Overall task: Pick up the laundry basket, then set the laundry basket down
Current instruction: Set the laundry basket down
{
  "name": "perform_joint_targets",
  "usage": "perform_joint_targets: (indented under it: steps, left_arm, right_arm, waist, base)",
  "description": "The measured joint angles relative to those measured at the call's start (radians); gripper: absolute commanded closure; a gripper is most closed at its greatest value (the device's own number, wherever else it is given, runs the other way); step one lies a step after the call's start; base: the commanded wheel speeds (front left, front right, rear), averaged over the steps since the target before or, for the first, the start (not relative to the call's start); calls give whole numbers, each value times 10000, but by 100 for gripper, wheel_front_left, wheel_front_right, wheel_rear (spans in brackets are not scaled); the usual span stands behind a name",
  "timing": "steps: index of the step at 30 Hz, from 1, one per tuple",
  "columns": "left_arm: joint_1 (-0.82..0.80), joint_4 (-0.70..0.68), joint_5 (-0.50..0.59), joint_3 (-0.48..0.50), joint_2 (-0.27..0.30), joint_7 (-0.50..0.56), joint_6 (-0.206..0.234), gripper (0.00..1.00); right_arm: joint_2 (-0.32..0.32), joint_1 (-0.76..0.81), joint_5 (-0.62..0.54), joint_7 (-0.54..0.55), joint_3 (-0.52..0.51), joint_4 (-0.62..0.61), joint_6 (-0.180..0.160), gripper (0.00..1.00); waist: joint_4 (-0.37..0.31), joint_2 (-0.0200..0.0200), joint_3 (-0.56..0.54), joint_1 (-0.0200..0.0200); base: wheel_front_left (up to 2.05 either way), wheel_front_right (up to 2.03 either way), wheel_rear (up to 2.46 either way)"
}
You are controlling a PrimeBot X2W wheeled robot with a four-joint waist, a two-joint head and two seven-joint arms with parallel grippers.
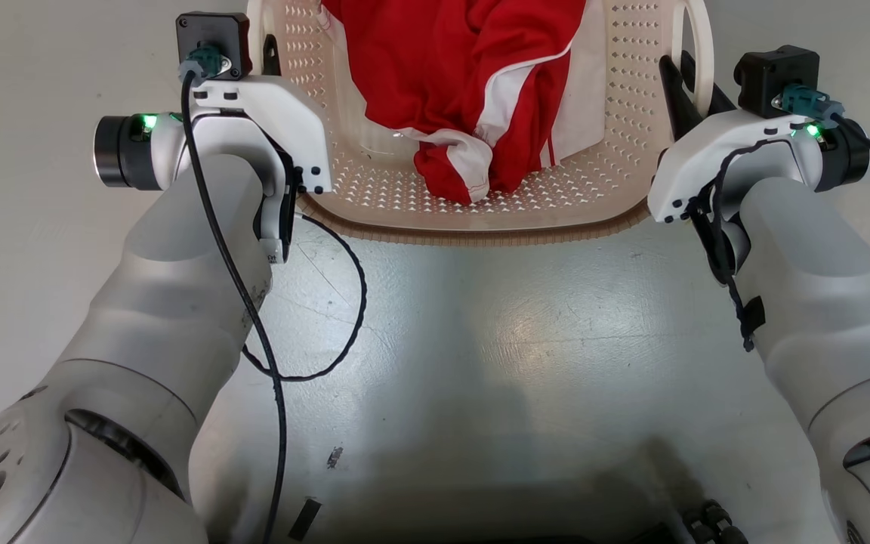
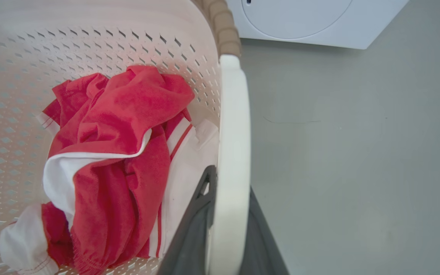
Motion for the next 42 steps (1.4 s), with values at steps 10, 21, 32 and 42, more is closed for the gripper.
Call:
perform_joint_targets:
  steps: [10,21,32,42]
  left_arm:
    - [-7,278,230,234,-29,-56,132,0]
    - [-7,349,345,430,-54,-56,115,0]
    - [308,-107,516,1018,-25,-56,-150,0]
    - [1443,-1104,1302,2021,242,-58,-150,0]
  right_arm:
    - [81,25,-857,-4,-809,-19,13,0]
    - [165,365,-1457,-21,-1607,-451,13,0]
    - [198,1021,-1223,-33,-1647,-1175,13,0]
    - [222,1856,-1513,-33,-2232,-1960,13,0]
  waist:
    - [-46,0,21,0]
    - [-173,0,-148,0]
    - [-230,0,-783,0]
    - [-312,0,-1867,0]
  base:
    - [0,0,0]
    - [0,0,0]
    - [0,0,0]
    - [0,0,0]
